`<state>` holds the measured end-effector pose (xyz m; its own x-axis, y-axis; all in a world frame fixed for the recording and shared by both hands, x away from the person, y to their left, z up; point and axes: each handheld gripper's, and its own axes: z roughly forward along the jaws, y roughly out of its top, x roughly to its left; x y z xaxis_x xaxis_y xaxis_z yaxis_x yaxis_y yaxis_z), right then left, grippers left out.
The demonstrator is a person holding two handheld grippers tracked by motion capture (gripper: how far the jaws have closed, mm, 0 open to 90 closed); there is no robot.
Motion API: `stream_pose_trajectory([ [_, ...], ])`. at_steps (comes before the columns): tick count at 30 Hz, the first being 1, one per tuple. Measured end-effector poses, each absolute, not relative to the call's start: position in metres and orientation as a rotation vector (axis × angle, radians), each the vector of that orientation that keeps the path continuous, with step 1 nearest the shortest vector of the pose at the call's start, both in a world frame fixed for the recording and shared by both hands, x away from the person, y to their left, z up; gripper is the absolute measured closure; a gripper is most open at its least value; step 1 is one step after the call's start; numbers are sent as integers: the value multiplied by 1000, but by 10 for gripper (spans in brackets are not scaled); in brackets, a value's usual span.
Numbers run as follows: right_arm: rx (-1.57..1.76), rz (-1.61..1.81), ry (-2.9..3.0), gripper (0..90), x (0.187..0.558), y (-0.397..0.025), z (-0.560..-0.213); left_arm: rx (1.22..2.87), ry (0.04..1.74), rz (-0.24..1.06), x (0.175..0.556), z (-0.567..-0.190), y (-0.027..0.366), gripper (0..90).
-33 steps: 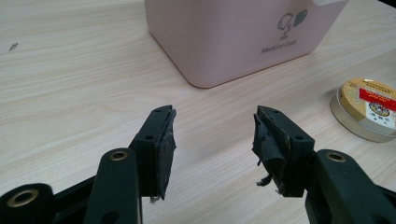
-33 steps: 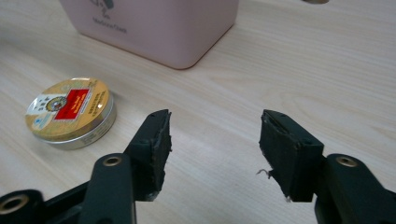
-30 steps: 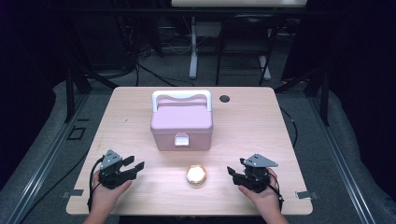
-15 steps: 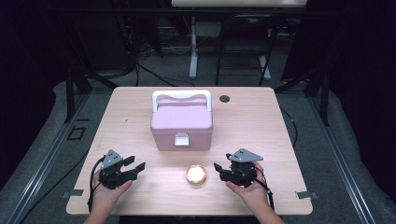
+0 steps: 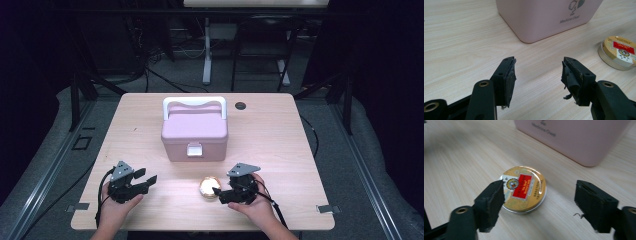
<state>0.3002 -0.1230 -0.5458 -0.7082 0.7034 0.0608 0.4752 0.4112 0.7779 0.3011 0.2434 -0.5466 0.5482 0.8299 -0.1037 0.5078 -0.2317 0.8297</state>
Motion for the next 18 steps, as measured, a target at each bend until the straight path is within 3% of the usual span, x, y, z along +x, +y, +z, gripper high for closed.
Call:
stream_pose_trajectory([
  [18,1046,1054,2465,105,310,-91,-567,1900,1086,428,302,-548,243,437],
])
